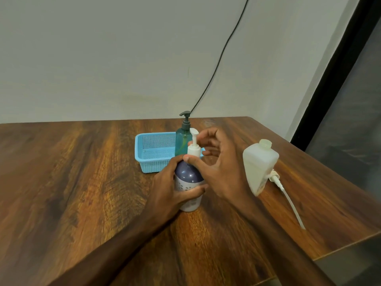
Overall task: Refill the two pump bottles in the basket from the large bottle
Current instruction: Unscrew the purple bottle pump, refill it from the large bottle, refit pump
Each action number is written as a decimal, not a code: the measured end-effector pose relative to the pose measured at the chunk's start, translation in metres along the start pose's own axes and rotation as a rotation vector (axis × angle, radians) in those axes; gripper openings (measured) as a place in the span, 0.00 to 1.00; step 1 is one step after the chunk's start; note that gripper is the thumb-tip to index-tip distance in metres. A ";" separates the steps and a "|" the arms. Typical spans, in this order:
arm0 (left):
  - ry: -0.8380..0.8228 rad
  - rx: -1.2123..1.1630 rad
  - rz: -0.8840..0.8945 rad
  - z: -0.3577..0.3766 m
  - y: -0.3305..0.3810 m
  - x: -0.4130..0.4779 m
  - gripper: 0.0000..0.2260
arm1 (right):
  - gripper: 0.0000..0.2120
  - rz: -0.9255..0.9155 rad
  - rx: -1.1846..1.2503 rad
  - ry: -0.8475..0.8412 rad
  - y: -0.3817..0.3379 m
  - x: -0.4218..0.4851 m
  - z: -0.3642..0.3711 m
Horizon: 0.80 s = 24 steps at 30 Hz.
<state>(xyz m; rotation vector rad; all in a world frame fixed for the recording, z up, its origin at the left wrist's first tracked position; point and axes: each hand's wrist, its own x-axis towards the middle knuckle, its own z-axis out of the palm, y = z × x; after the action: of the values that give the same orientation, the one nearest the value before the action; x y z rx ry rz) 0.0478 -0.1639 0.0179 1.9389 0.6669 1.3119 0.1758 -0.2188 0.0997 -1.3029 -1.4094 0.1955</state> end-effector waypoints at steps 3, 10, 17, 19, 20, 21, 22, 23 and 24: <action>-0.001 0.011 -0.015 -0.001 -0.003 0.000 0.32 | 0.20 0.049 0.022 -0.021 0.006 -0.010 0.002; -0.030 0.006 -0.032 0.005 -0.006 0.000 0.32 | 0.18 0.061 0.152 0.051 0.019 -0.023 0.000; -0.025 -0.002 -0.009 0.018 -0.005 0.007 0.30 | 0.28 0.170 0.196 0.114 0.031 -0.011 0.008; -0.071 -0.003 0.006 0.018 -0.002 0.010 0.30 | 0.31 0.198 0.194 0.049 0.031 -0.009 0.001; -0.118 0.004 0.006 0.015 0.000 0.012 0.31 | 0.32 0.207 0.207 0.013 0.033 -0.009 -0.002; -0.171 0.020 -0.002 0.010 0.000 0.014 0.34 | 0.33 0.214 0.222 -0.023 0.034 -0.011 -0.005; -0.215 0.048 -0.018 0.003 0.000 0.015 0.36 | 0.33 0.227 0.242 -0.060 0.037 -0.014 -0.008; -0.233 0.079 -0.036 -0.004 0.000 0.016 0.37 | 0.32 0.249 0.273 -0.101 0.041 -0.017 -0.010; -0.223 0.093 -0.058 -0.012 0.002 0.017 0.37 | 0.30 0.282 0.308 -0.147 0.045 -0.020 -0.011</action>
<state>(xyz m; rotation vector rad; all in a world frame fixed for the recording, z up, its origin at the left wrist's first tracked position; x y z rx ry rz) 0.0428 -0.1492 0.0322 2.0862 0.6763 1.0268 0.2049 -0.2235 0.0589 -1.2417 -1.2527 0.6837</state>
